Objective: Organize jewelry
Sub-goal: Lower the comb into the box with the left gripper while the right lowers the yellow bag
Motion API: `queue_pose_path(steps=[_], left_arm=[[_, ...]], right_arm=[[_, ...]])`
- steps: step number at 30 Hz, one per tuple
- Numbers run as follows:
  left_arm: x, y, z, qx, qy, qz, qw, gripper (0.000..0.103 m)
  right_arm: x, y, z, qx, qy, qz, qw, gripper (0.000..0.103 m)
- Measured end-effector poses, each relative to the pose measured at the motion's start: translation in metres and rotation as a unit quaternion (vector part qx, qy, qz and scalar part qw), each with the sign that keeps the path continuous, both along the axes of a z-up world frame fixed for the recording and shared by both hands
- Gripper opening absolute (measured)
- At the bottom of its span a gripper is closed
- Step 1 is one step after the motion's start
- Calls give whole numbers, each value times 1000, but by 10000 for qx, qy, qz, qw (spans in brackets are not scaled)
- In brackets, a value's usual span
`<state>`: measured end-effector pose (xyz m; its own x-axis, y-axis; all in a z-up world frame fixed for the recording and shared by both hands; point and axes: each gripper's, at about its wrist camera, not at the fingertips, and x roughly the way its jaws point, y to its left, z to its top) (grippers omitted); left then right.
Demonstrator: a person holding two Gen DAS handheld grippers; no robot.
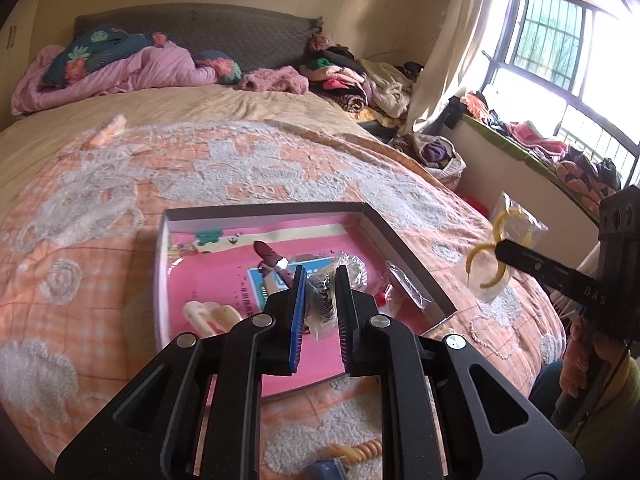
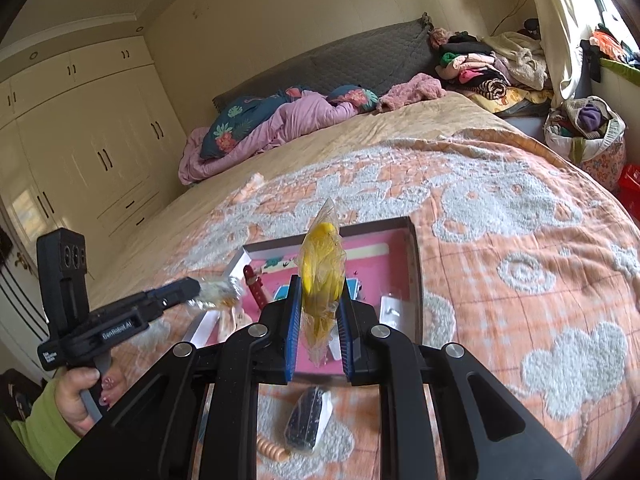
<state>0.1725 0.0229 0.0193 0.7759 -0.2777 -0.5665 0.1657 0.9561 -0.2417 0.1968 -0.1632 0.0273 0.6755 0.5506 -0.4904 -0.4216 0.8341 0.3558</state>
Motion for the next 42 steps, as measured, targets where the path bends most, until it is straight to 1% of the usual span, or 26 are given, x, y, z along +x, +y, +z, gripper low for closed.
queue_pose_path(steps=[10,22,29,36,39,42], left_arm=[[10,-10,-16,28,199,-166,9997,8],[17,-17,-40,49,524,-346,9980,8],[18,-15,-54,61,698,-315,9970,8],[21,-5,-64,95,822,-166,9964,8],[23,-1,-65,21,863,-128,9962,8],[23,1,-66,60,863,-87,9962,8]], right_arm=[[22,2,-5,-10,65,-57,10000,16],[54,12,-15,83,349,15,9994,16],[69,25,-24,-3,460,91,9989,16],[81,37,-41,-31,727,177,9972,16],[82,41,-50,-52,836,220,9962,16],[84,42,-59,-3,992,250,9948,16]])
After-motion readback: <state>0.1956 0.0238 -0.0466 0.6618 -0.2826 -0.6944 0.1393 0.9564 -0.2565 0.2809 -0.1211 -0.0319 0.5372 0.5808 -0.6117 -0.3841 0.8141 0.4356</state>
